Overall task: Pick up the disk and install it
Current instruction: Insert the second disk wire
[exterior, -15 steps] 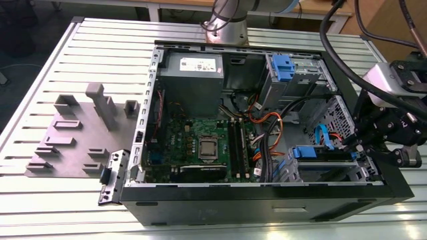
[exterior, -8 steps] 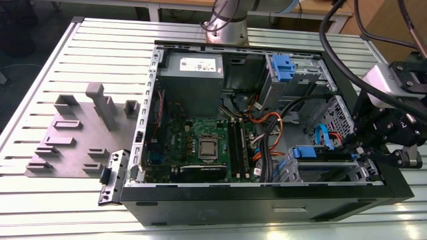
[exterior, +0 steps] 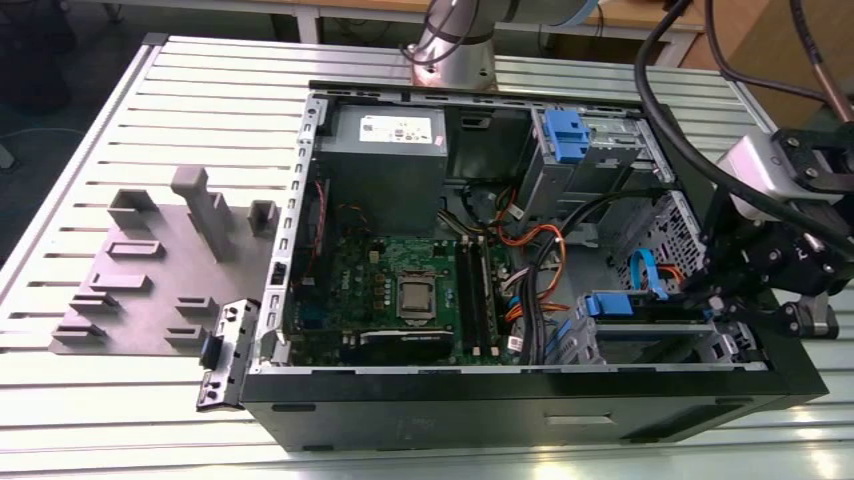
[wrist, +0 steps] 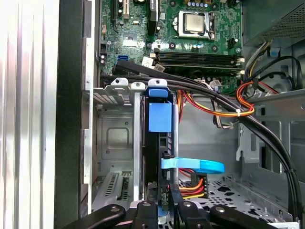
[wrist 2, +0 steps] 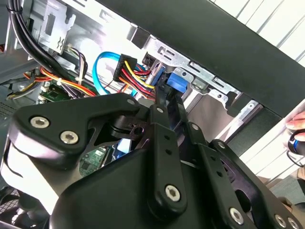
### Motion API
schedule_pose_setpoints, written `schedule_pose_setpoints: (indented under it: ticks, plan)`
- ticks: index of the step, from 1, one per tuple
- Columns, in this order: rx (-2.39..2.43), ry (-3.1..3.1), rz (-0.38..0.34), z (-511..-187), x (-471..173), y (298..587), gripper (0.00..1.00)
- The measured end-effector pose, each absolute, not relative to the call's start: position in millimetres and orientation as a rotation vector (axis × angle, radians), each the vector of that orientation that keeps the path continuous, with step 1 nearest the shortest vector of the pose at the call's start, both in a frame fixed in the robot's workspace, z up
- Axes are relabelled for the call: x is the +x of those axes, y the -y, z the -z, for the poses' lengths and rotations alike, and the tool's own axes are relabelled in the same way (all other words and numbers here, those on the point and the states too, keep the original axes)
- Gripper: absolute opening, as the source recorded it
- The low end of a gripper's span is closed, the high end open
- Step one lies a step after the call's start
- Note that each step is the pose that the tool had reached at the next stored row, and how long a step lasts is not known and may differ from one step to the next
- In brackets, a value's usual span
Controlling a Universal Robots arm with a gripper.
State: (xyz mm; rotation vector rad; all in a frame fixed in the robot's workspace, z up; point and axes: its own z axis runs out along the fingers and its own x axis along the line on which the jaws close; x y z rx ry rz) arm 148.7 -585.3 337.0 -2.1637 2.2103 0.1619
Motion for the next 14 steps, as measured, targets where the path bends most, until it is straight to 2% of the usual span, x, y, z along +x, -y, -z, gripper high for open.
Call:
schedule_pose_setpoints:
  ticks: [12, 13, 14]
  plan:
    - [-2.164, -2.211, -0.163, -334.7, 148.3, 585.4, 0.24]
    - [-2.164, -2.211, -0.163, -334.7, 148.3, 585.4, 0.23]
    - [-2.164, -2.211, -0.163, -334.7, 148.3, 585.4, 0.16]
